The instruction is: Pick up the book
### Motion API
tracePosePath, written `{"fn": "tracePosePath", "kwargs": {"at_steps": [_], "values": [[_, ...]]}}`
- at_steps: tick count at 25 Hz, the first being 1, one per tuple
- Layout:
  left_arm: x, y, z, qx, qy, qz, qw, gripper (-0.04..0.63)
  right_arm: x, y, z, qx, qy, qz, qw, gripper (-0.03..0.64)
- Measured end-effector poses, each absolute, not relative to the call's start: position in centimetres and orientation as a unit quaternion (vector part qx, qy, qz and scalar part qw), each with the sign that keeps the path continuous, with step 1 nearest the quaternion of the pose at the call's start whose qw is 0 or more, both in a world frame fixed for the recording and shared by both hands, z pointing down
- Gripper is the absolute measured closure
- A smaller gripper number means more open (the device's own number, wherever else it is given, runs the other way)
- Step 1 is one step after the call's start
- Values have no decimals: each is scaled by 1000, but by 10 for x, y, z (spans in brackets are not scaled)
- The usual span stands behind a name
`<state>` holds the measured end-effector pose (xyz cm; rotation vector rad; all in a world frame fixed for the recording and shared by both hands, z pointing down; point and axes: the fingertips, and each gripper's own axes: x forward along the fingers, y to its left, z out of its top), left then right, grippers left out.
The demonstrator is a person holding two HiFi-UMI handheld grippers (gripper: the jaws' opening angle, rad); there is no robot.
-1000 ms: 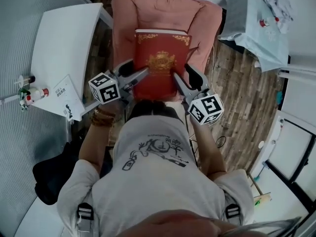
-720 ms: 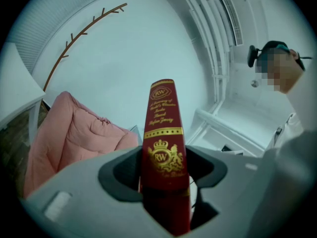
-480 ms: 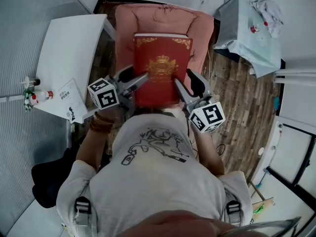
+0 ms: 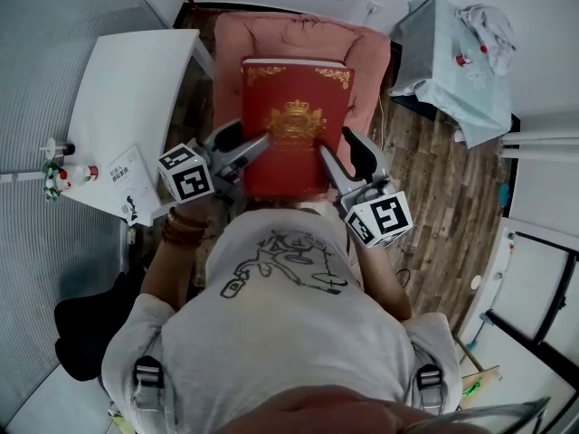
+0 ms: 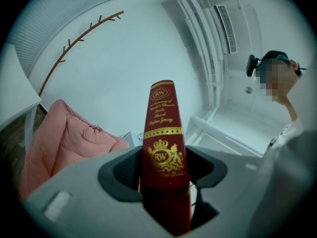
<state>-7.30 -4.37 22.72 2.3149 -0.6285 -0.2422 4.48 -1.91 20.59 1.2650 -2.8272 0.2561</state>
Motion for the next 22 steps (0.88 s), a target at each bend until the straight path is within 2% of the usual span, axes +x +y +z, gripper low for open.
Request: {"fn": "tracePosePath", "kwargs": {"at_steps": [22], "values": [[-71, -48, 240, 887, -242, -97, 380, 336, 46, -26, 214, 408, -909, 82, 15, 413]]}}
